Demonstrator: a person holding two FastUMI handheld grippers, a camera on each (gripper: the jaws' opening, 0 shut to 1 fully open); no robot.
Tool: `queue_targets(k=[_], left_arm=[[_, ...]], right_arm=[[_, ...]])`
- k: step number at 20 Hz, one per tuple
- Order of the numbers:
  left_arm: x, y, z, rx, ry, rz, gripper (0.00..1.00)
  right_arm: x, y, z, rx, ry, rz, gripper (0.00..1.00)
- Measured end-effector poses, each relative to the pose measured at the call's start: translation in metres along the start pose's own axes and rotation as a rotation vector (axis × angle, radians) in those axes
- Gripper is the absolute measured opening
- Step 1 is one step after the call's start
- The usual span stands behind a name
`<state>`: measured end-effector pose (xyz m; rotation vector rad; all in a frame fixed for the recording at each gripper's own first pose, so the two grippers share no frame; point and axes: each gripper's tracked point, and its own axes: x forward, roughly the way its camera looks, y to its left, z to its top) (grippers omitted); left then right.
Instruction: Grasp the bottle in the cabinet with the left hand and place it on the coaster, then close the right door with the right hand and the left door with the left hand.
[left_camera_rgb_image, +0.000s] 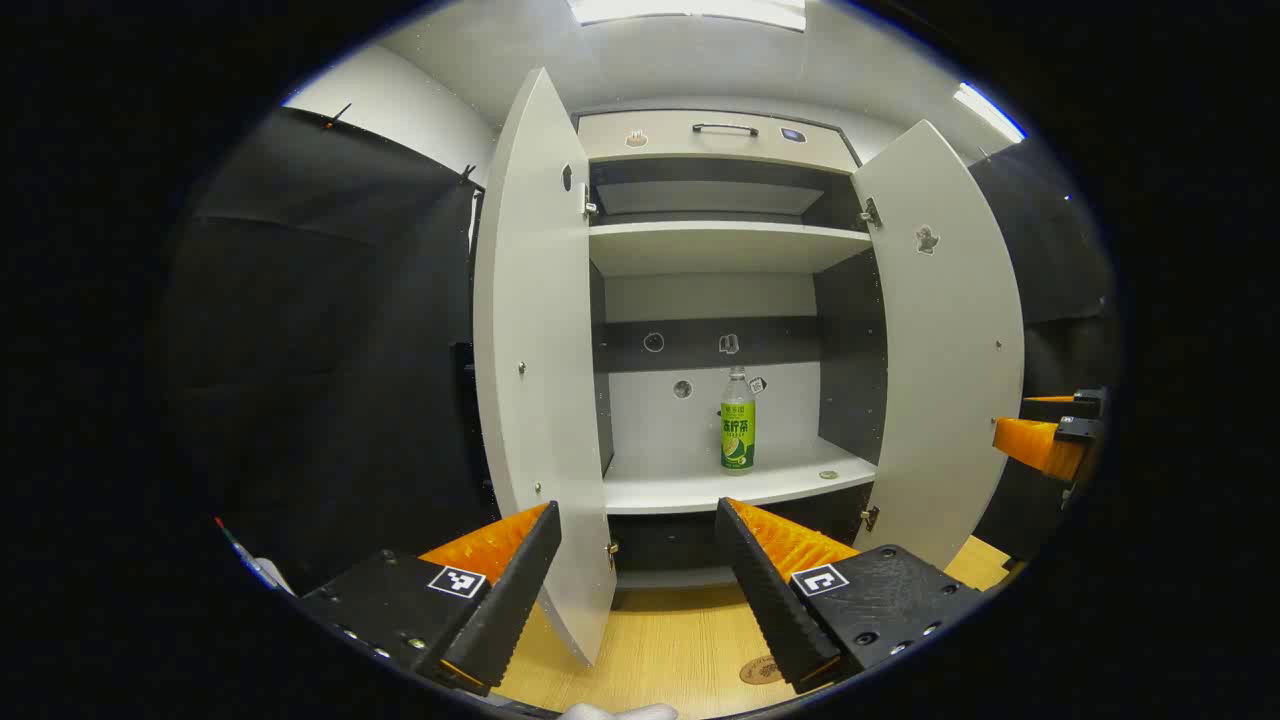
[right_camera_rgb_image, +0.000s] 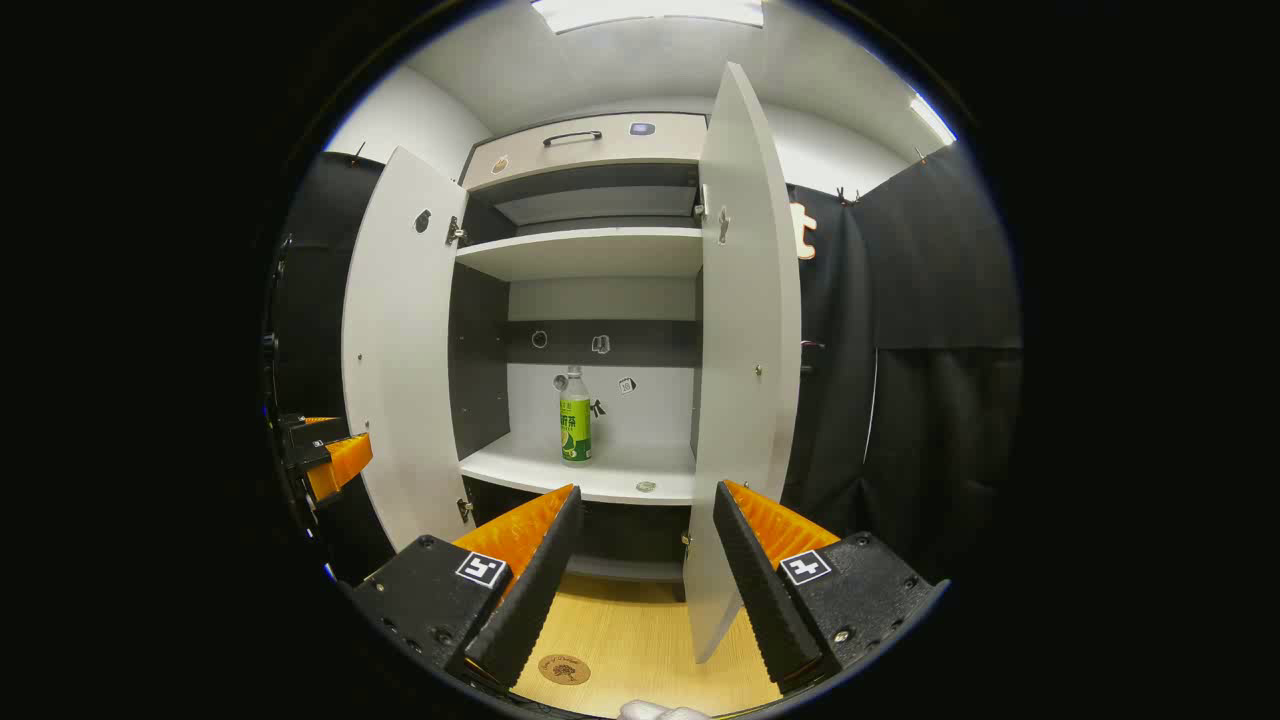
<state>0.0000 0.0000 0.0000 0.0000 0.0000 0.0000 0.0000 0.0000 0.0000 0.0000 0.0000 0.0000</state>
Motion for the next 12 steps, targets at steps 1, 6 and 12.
queue_targets(k=[1, 6, 12], left_arm=[[0.002, 0.0, 0.0, 0.002, -0.002, 0.0, 0.95], [0.012, -0.002, 0.001, -0.009, 0.011, -0.002, 0.95], [0.026, -0.006, 0.007, 0.001, -0.01, -0.018, 0.95]], right_arm=[[0.0, -0.001, 0.002, 0.002, -0.003, -0.002, 0.82], [0.0, -0.008, 0.006, 0.005, -0.015, -0.016, 0.82], [0.0, -0.01, 0.005, 0.007, -0.008, -0.024, 0.82]])
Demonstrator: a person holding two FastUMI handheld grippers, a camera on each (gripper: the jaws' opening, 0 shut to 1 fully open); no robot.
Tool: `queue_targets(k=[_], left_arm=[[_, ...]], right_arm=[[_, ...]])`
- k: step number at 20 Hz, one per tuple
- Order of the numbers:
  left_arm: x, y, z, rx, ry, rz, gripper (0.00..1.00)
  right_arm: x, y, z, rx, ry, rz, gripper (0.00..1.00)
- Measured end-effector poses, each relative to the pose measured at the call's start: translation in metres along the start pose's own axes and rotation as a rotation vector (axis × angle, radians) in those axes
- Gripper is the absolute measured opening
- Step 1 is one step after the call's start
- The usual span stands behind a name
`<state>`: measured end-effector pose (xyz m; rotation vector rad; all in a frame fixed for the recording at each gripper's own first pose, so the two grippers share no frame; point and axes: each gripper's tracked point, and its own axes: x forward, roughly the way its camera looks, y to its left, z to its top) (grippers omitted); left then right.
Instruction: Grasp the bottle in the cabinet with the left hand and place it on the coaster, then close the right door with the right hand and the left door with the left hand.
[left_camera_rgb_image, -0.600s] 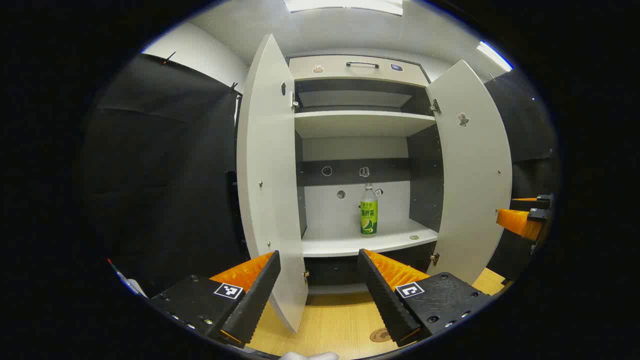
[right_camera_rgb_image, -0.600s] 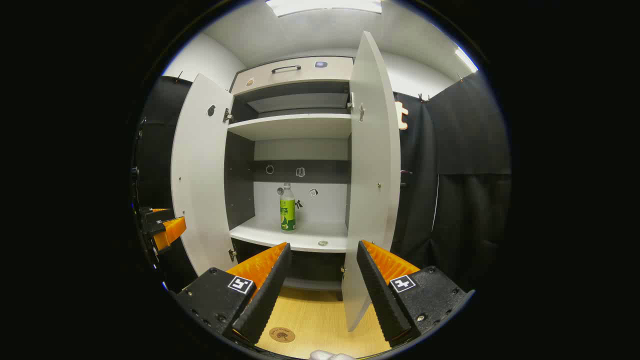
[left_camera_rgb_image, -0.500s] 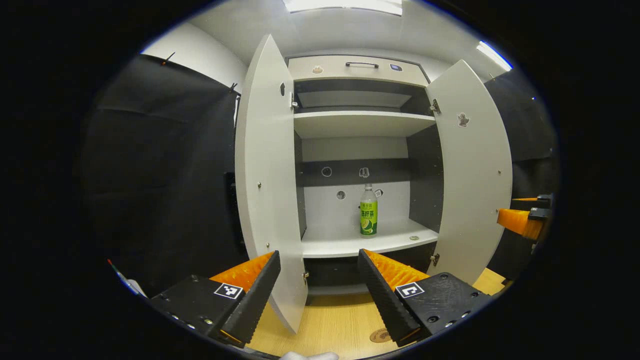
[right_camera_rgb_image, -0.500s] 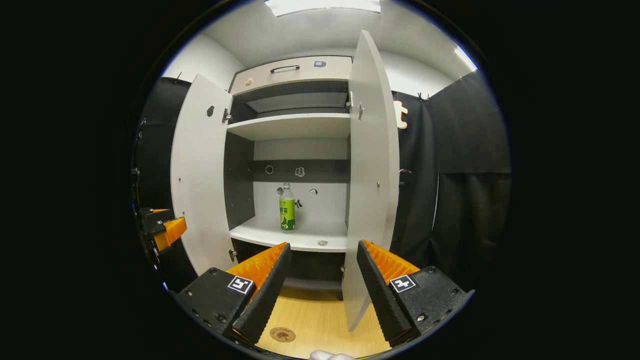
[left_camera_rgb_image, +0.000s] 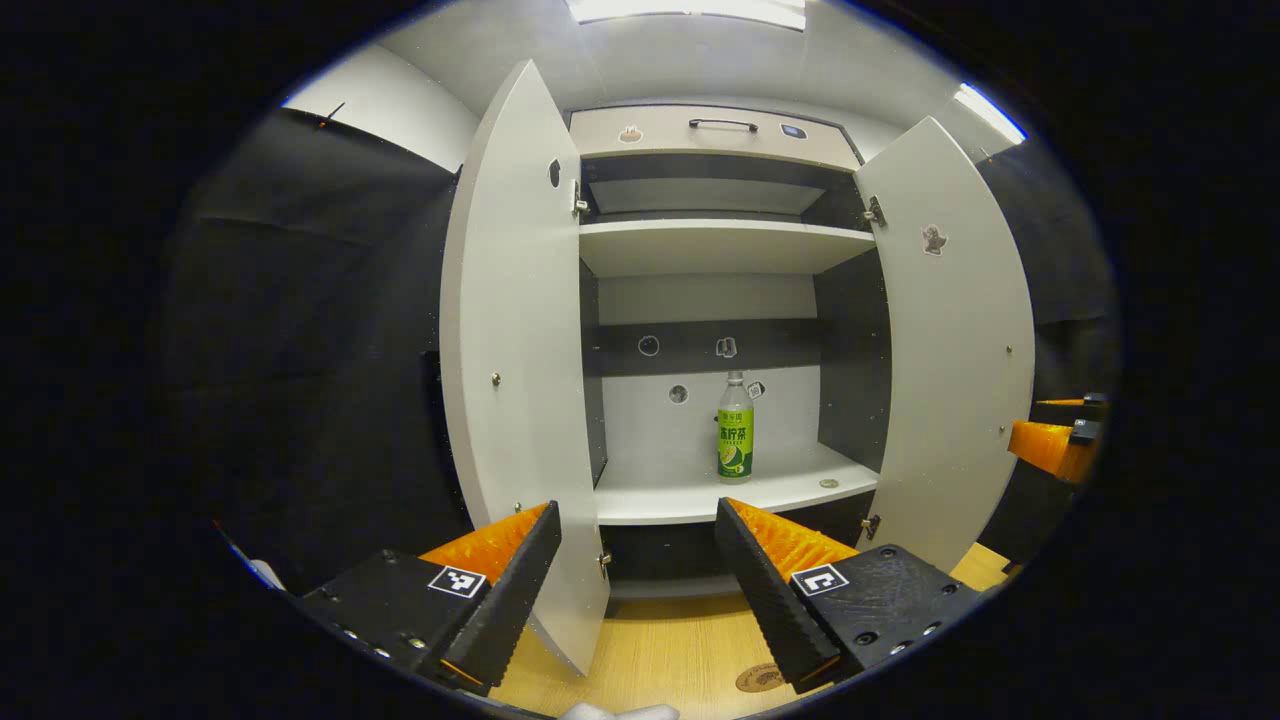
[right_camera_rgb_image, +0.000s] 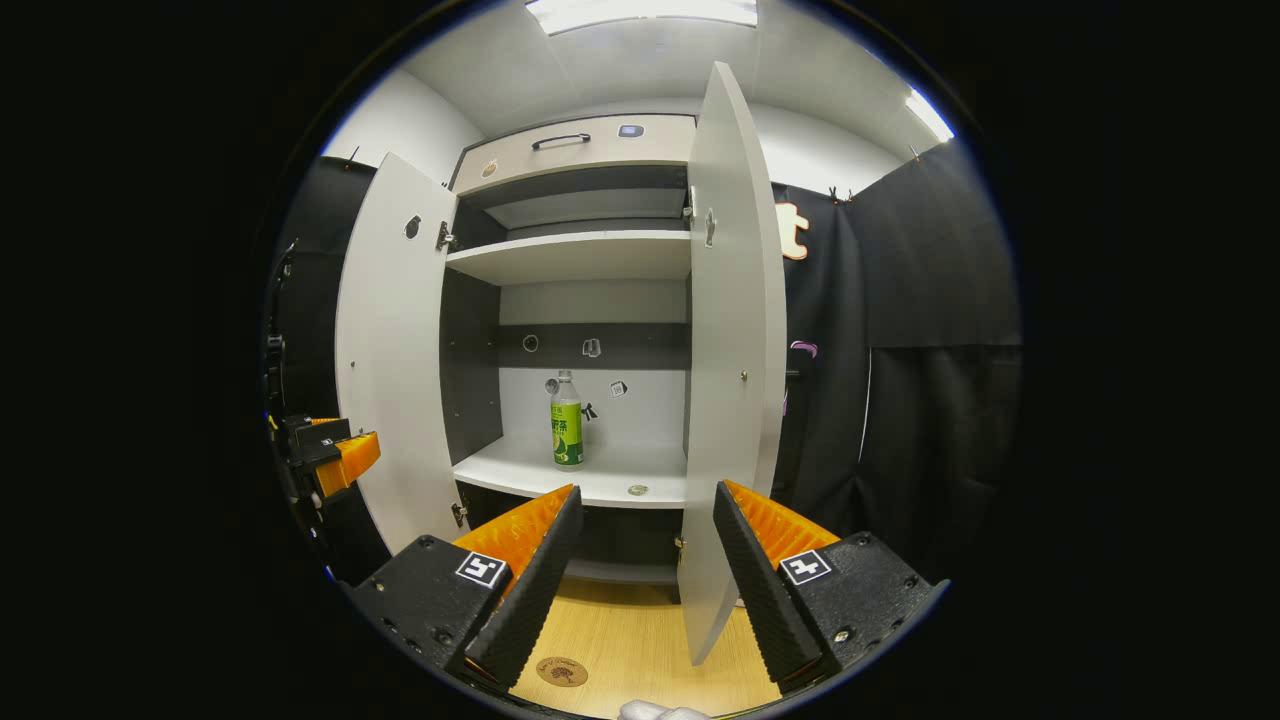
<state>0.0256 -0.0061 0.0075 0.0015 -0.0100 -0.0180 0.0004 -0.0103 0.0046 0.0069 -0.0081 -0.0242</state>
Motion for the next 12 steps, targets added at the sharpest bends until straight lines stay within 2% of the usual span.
queue_targets(k=[7, 12], left_arm=[[0.04, -0.016, 0.006, 0.019, -0.034, -0.039, 0.95], [0.104, -0.042, 0.026, -0.001, -0.088, -0.089, 0.95]], right_arm=[[-0.002, 0.002, 0.012, -0.027, -0.014, -0.003, 0.82], [-0.006, 0.004, 0.015, -0.084, -0.001, -0.029, 0.82]])
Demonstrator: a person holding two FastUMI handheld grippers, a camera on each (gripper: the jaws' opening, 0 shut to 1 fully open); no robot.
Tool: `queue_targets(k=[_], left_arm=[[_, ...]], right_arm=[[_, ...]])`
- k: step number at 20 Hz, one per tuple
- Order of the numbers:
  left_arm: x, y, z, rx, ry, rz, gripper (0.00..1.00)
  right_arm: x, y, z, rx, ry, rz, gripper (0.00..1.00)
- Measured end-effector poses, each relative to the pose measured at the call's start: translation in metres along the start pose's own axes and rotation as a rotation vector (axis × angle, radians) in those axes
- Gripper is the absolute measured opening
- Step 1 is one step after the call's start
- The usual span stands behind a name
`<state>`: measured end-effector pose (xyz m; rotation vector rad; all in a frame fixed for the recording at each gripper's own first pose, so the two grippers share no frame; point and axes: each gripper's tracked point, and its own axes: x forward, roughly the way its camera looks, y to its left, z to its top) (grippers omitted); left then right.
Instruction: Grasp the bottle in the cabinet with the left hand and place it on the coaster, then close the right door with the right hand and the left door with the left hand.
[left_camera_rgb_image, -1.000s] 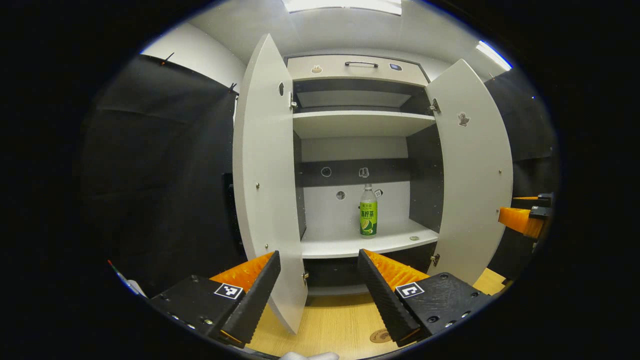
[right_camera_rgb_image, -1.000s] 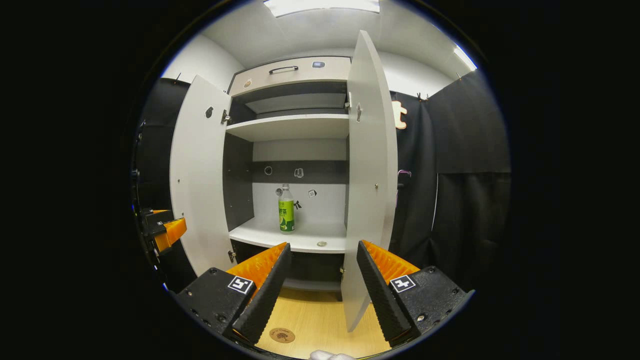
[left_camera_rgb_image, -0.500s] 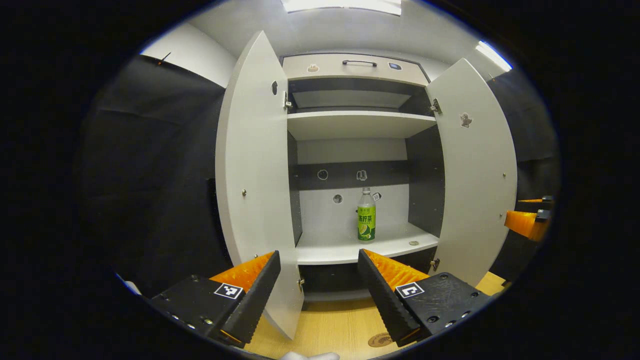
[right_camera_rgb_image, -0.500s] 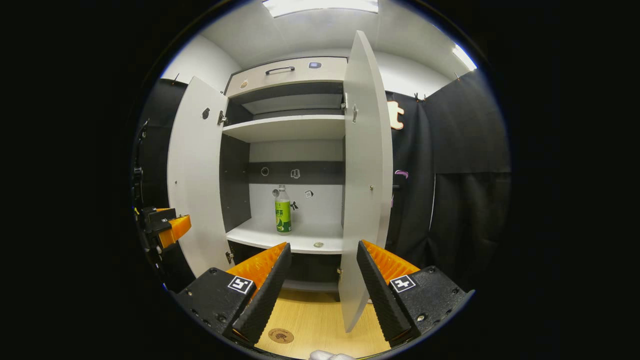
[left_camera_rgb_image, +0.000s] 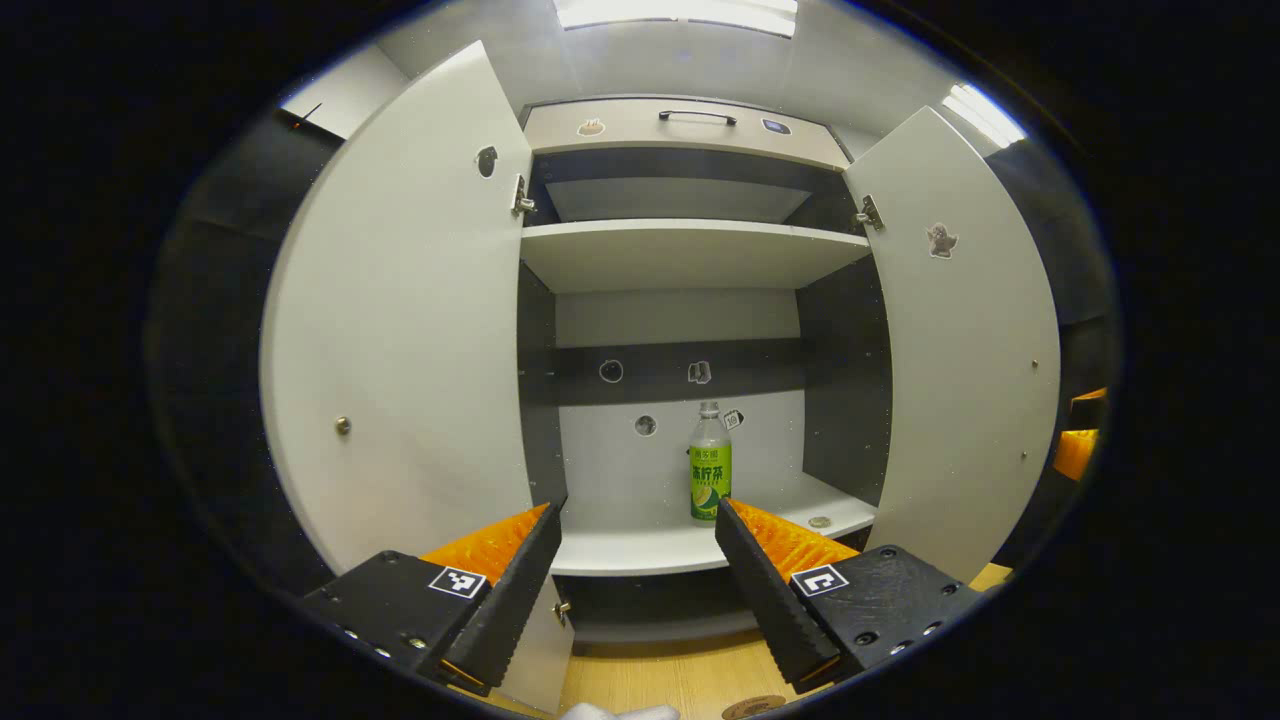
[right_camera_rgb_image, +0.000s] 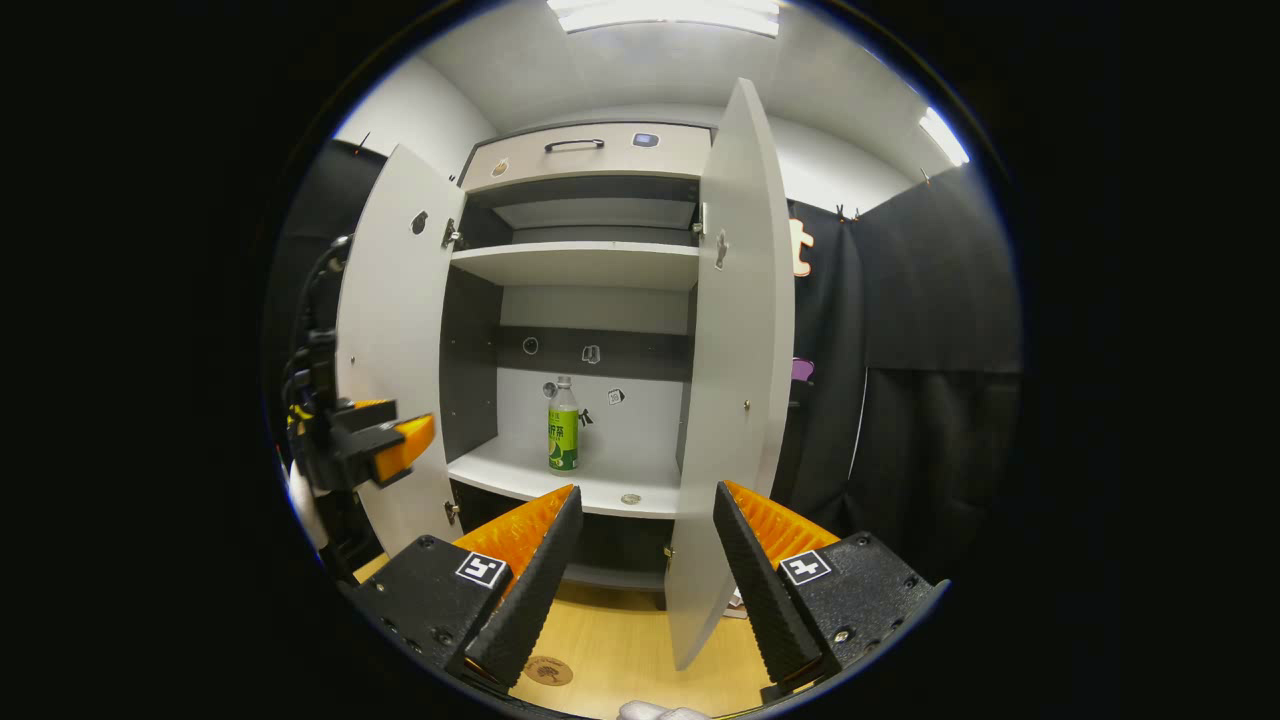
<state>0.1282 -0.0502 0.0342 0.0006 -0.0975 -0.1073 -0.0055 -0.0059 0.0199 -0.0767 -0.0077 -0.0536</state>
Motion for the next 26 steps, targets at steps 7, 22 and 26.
queue_targets(k=[7, 22, 26], left_arm=[[0.114, -0.041, 0.019, -0.049, -0.049, -0.065, 0.95], [0.223, -0.077, -0.037, -0.013, 0.062, -0.013, 0.95], [0.218, -0.071, -0.045, -0.001, 0.108, 0.014, 0.95]], right_arm=[[-0.001, -0.006, -0.002, -0.043, 0.037, -0.06, 0.82], [0.001, -0.034, -0.03, -0.05, 0.116, -0.147, 0.82], [-0.006, -0.034, -0.033, -0.065, 0.116, -0.146, 0.82]])
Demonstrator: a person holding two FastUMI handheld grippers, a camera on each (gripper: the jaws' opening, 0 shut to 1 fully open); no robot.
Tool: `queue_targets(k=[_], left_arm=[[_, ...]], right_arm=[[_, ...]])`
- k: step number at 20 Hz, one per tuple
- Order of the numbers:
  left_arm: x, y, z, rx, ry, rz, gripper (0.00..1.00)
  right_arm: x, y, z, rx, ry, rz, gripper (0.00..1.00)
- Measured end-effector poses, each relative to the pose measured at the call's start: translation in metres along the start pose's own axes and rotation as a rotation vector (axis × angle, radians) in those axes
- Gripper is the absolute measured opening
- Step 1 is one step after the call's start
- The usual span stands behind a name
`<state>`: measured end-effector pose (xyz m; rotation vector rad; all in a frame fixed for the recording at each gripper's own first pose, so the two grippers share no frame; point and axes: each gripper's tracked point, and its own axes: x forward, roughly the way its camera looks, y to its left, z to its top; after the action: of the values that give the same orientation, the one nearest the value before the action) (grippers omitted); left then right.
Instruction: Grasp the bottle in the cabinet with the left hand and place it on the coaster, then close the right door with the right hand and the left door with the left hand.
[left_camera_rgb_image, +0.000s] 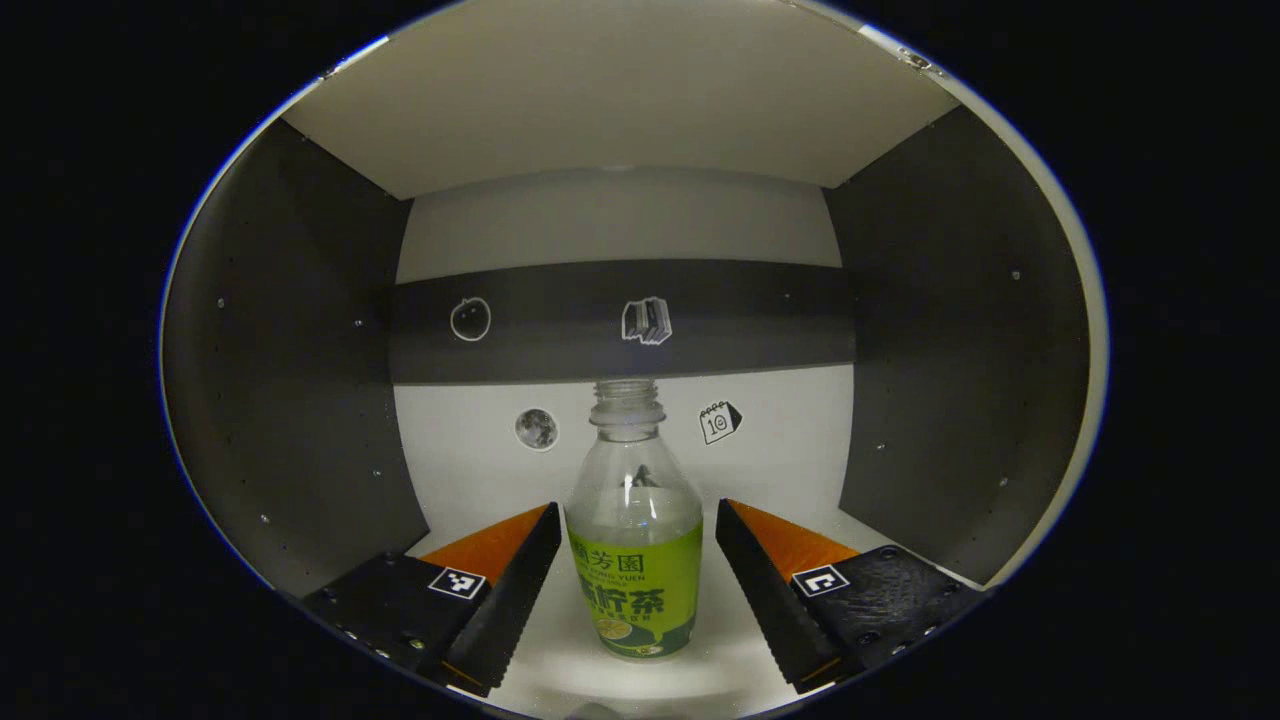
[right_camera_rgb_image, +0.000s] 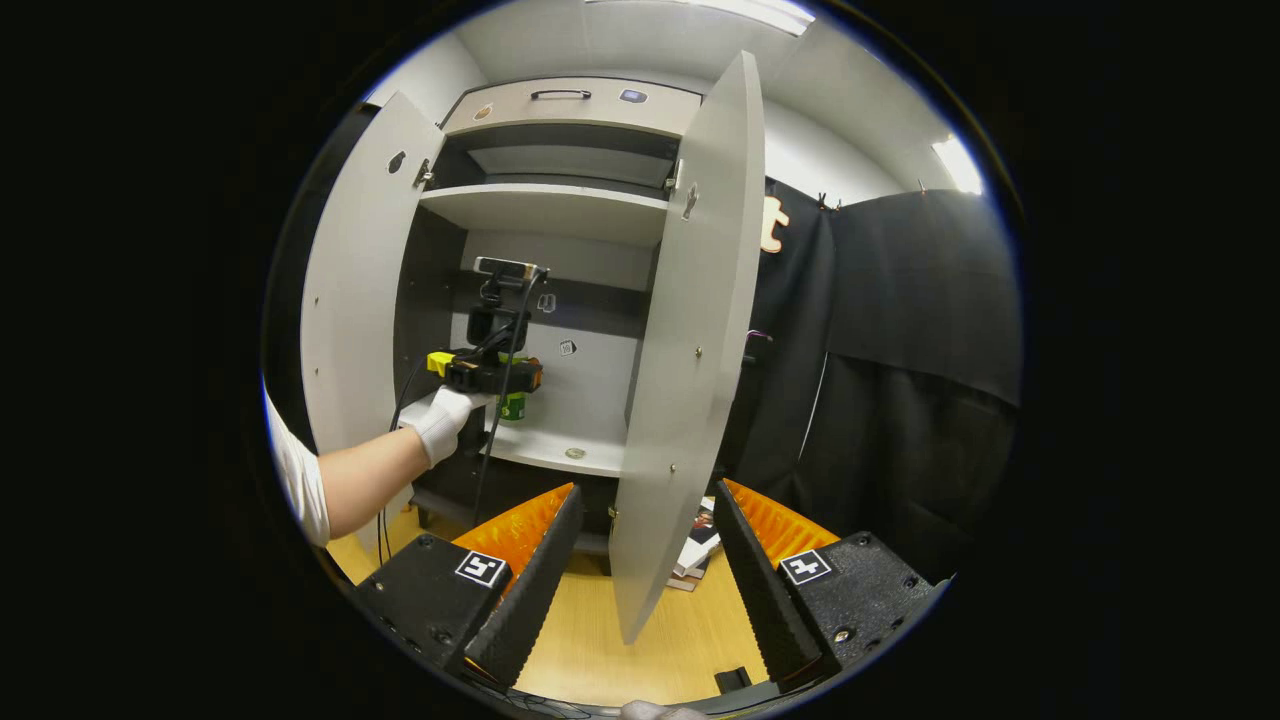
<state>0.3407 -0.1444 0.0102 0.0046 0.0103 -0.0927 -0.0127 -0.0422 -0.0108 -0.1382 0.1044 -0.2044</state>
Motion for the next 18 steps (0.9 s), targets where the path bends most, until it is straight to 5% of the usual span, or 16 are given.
queue_targets(k=[2, 10, 18], left_arm=[[-0.014, 0.004, 0.004, -0.01, 0.006, 0.018, 0.75], [-0.129, -0.008, 0.033, 0.019, -0.126, -0.084, 0.72], [-0.272, -0.019, -0.028, -0.008, -0.133, -0.127, 0.72]], right_arm=[[-0.006, 0.002, -0.002, -0.003, 0.0, 0.012, 0.82], [-0.028, 0.0, -0.008, 0.015, -0.009, 0.041, 0.82], [-0.04, -0.004, -0.042, 0.075, 0.056, 0.063, 0.82]])
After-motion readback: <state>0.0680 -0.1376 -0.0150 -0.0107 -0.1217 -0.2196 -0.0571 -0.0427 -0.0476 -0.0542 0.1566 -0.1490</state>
